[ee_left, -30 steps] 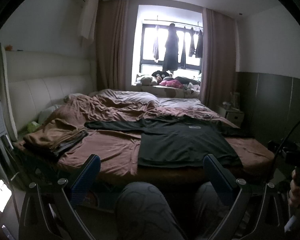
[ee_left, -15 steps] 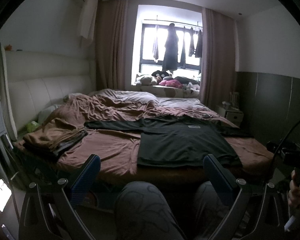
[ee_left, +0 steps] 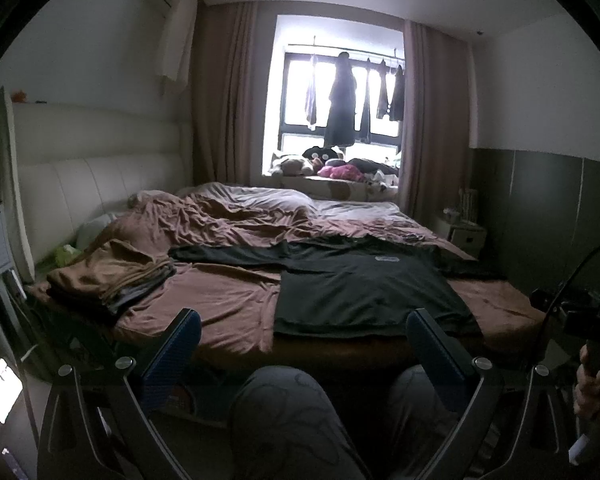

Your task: Fold small clothes

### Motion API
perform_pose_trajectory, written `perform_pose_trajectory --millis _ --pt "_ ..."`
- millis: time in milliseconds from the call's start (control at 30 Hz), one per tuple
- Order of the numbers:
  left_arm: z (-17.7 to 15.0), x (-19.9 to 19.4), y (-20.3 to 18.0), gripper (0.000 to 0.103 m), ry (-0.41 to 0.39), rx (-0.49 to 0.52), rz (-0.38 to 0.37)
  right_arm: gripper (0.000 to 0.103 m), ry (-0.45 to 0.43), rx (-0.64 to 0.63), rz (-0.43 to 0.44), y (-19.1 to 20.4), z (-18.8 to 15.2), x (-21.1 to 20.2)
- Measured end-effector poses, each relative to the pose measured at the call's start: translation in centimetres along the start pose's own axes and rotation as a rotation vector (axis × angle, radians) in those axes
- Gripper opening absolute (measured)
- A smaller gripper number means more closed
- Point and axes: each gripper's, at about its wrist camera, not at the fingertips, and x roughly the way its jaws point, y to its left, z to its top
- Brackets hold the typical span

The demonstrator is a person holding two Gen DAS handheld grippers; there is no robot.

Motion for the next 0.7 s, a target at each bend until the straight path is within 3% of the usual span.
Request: perform_pose_trajectory --millis 700 --pt "0.52 -0.09 0.65 0.103 -0.001 -0.020 0.009 0.103 0.002 0.003 -0.007 -0.23 0.76 0.17"
